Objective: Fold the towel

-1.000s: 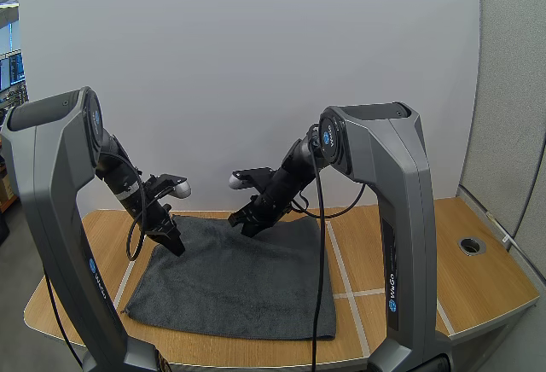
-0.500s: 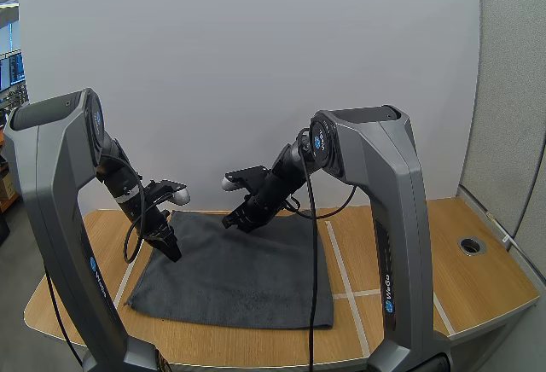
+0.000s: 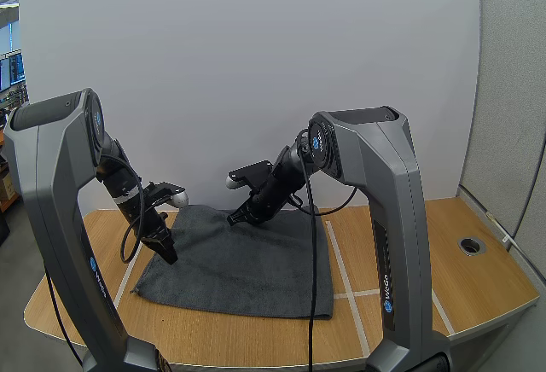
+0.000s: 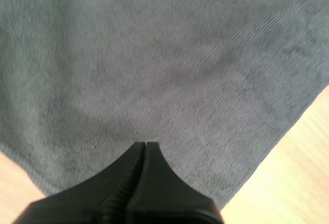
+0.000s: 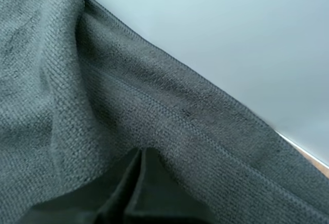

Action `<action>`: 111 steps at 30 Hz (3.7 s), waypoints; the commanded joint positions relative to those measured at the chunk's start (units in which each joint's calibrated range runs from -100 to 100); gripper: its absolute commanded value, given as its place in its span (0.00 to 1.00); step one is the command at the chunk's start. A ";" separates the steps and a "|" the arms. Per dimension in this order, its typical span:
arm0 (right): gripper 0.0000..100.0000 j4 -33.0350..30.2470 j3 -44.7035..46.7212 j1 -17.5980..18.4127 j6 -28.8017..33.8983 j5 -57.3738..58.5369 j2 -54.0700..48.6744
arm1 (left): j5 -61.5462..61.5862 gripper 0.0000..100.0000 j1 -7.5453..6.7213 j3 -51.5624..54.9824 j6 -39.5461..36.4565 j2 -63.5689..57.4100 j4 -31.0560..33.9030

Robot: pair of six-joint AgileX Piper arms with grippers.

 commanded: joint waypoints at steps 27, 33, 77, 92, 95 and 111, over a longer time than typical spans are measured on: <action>0.00 -0.30 0.45 -0.51 0.12 -3.78 1.02 | 0.28 0.00 -0.29 -2.07 -1.64 9.44 5.59; 0.00 -0.79 0.45 -0.51 -0.16 -12.22 1.02 | 0.28 0.00 -0.29 -2.07 -1.64 9.44 5.99; 0.00 -12.81 18.09 -2.86 8.76 23.57 -17.29 | 0.28 0.00 -0.29 3.01 0.89 9.44 12.66; 0.00 -18.72 30.75 -2.86 8.76 27.18 -17.73 | 0.28 0.00 -0.14 3.06 2.94 9.44 15.19; 0.00 -19.24 33.14 -2.86 8.67 27.91 -18.04 | 0.28 0.00 -0.01 3.06 3.27 9.44 15.42; 0.00 -19.38 44.57 -2.86 7.32 28.86 -28.02 | 0.28 0.00 0.45 8.42 5.66 9.30 15.54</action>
